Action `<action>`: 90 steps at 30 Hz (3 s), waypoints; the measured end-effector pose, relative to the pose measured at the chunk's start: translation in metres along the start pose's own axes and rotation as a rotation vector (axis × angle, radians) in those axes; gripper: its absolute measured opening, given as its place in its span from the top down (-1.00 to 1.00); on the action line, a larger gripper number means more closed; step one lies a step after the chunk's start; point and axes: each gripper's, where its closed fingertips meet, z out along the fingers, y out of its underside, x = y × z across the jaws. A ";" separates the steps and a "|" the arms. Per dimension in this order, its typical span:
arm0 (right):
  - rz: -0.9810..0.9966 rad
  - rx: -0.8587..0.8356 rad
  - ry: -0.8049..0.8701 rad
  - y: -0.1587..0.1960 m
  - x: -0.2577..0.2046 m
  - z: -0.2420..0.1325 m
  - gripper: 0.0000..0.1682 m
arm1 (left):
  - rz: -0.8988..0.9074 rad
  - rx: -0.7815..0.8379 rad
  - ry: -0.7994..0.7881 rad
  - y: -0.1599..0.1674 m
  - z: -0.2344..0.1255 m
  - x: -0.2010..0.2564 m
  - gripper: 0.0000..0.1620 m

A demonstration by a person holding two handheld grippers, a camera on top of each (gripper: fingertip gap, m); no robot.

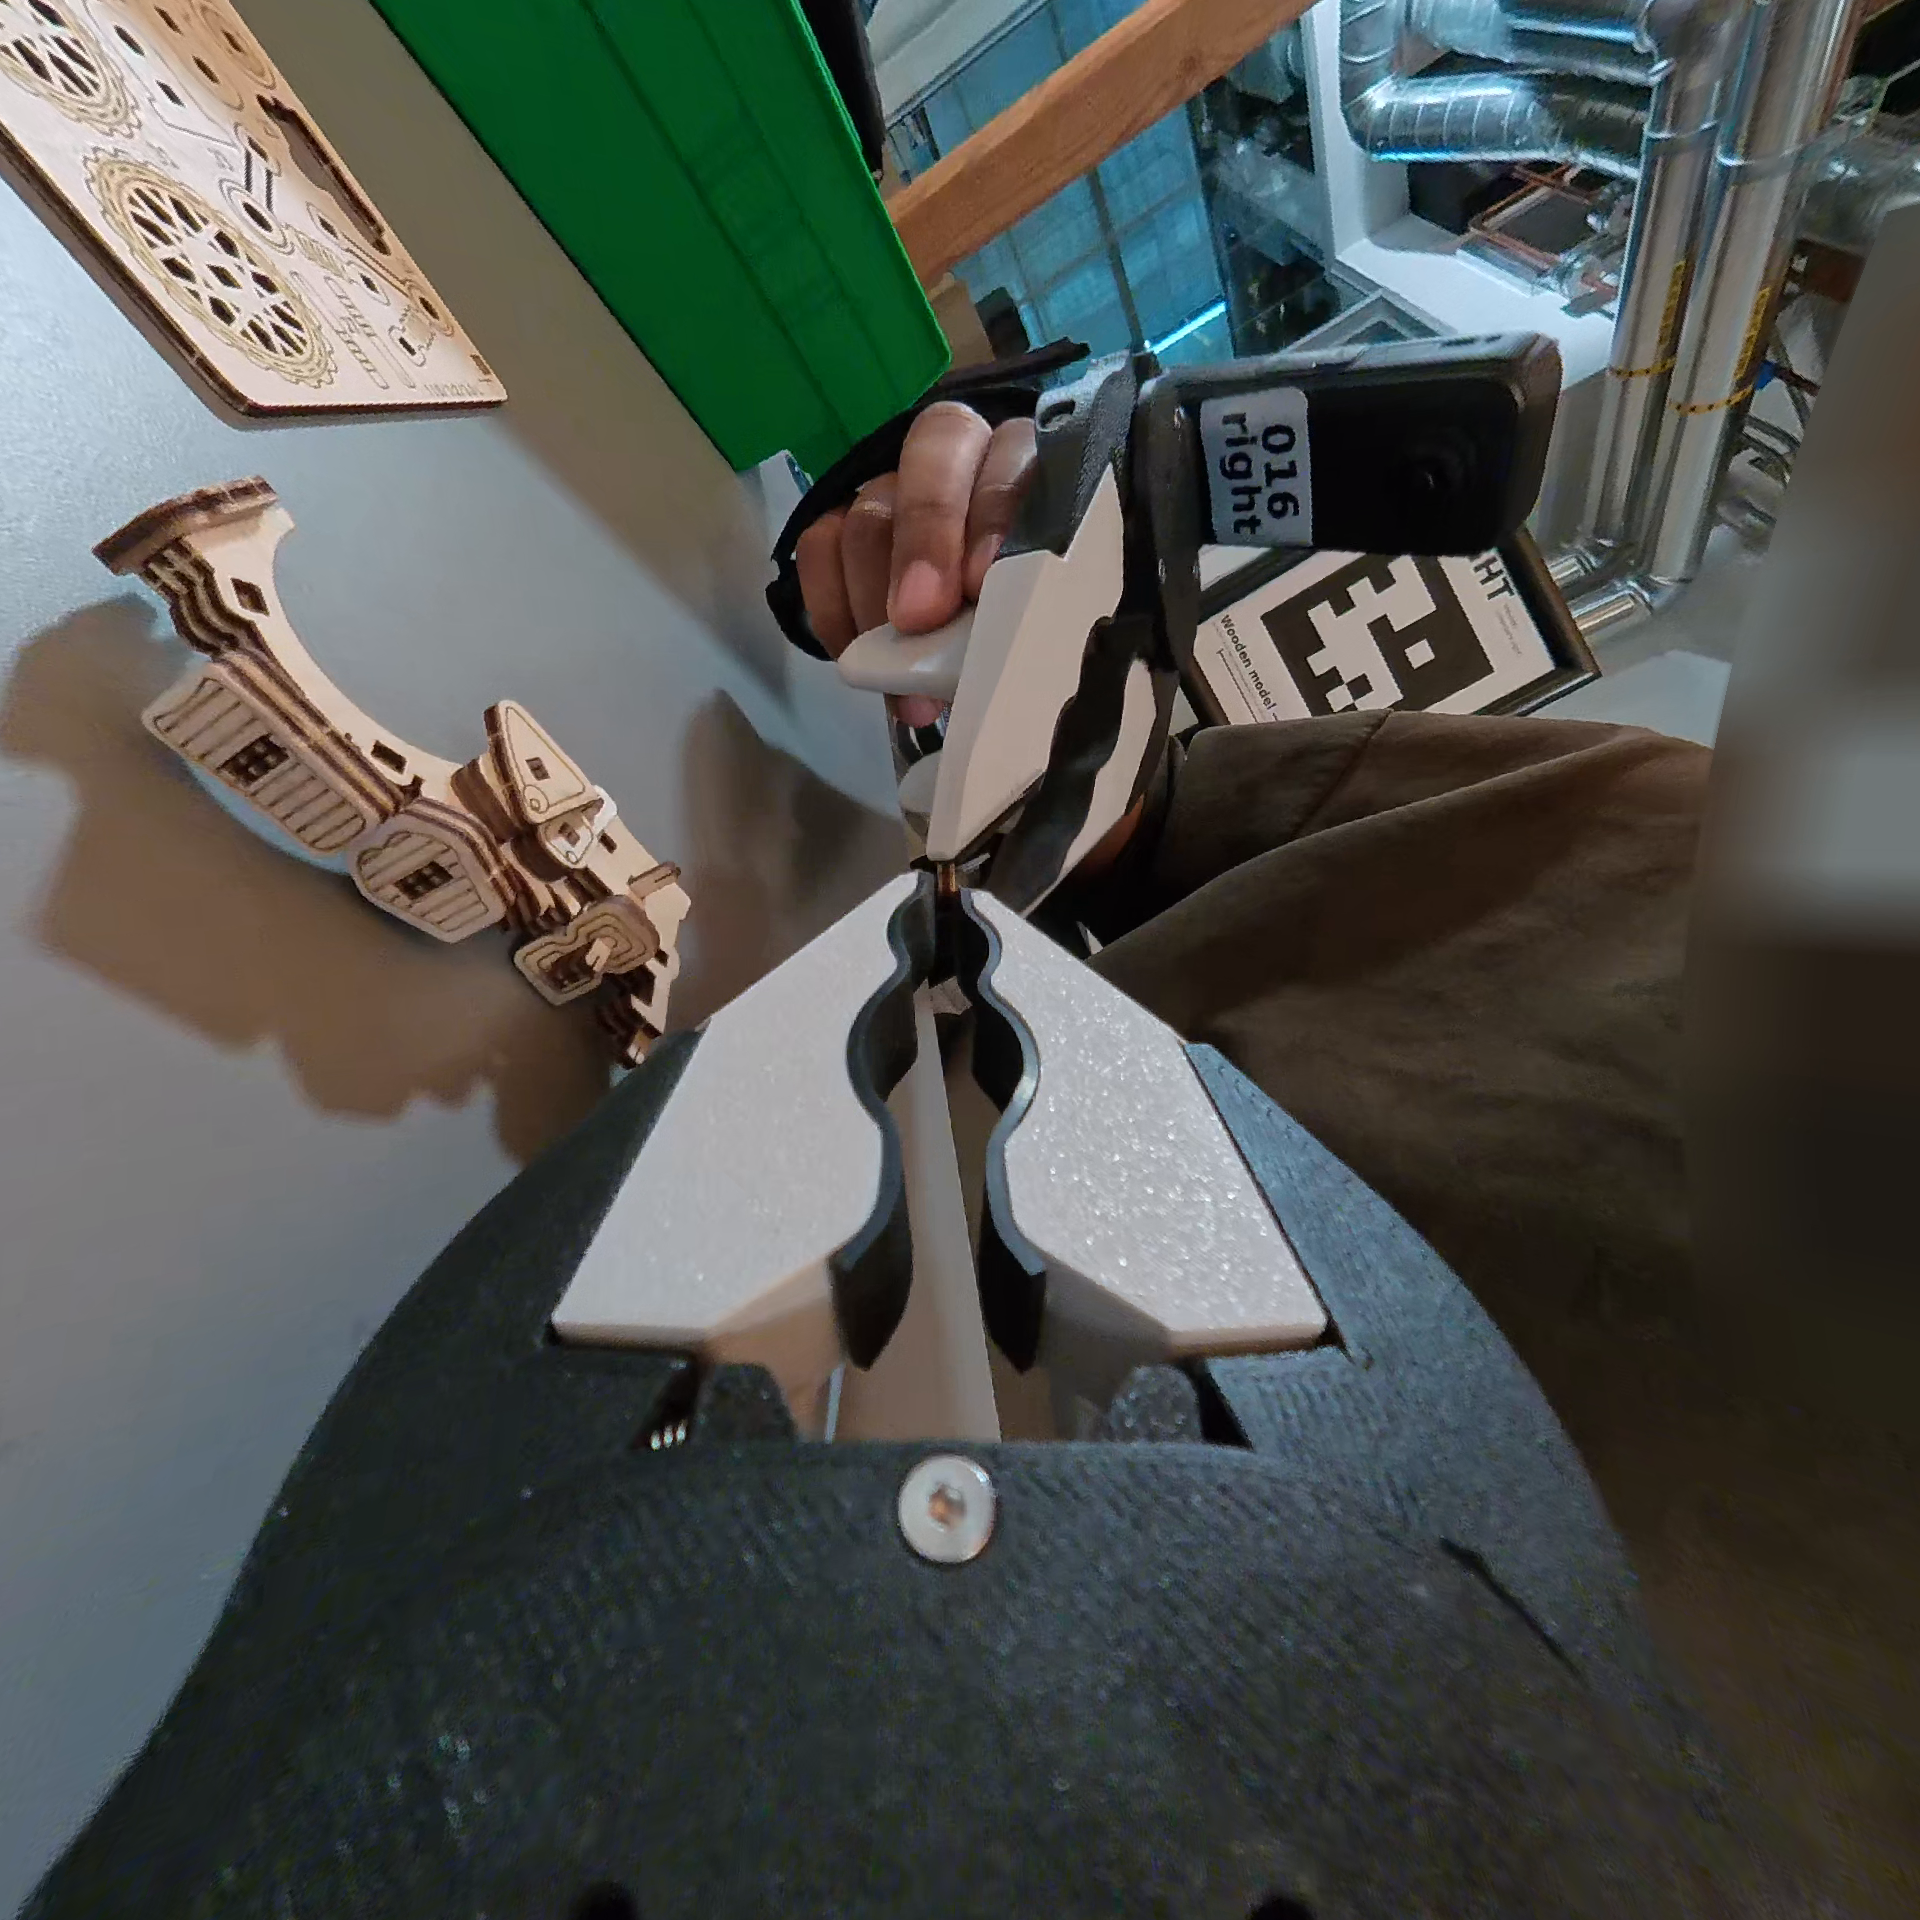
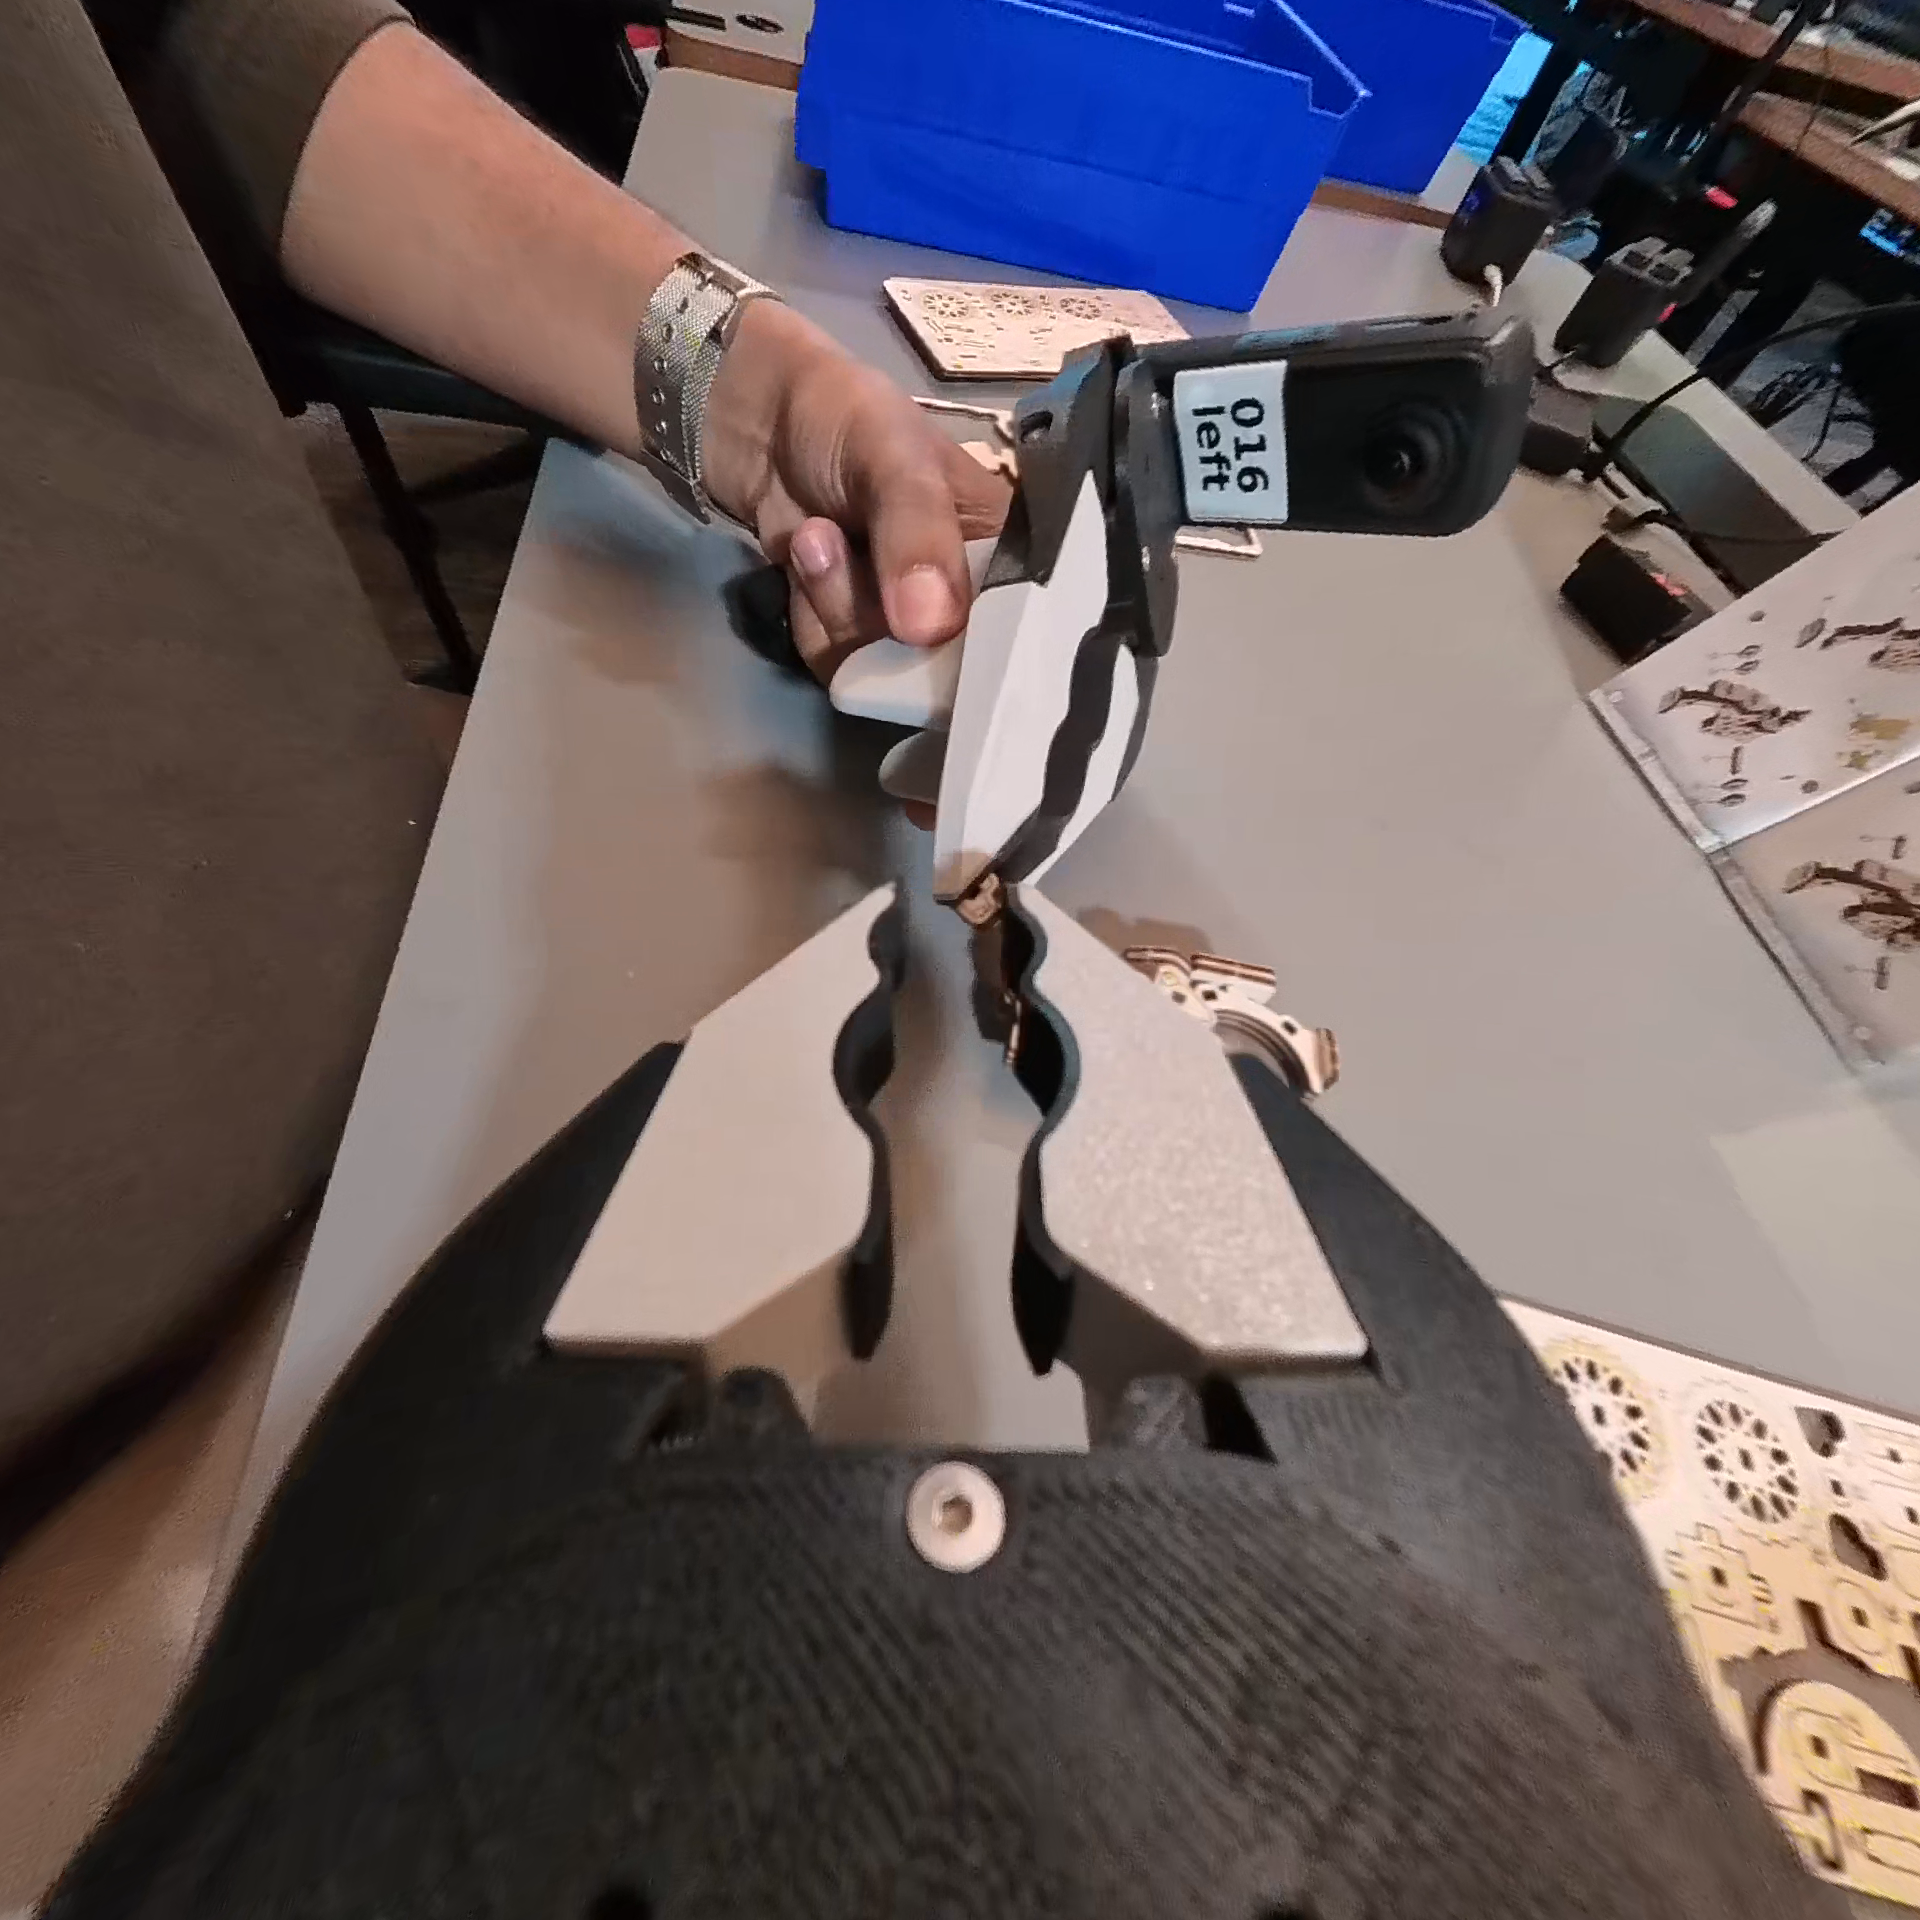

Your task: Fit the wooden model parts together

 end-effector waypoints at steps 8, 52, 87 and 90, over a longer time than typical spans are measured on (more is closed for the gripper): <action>-0.008 -0.008 0.029 0.001 0.005 -0.003 0.95 | -0.035 0.041 0.025 -0.006 -0.002 0.001 1.00; -0.083 -0.067 0.204 0.001 0.024 -0.001 0.91 | -0.135 0.141 0.048 -0.018 -0.009 -0.002 1.00; 0.407 -0.310 0.207 0.049 0.038 0.010 0.95 | 0.298 0.036 -0.674 -0.021 -0.028 -0.065 0.74; 0.424 -0.318 0.208 0.050 0.038 0.011 0.95 | 0.295 0.037 -0.673 -0.021 -0.028 -0.065 0.75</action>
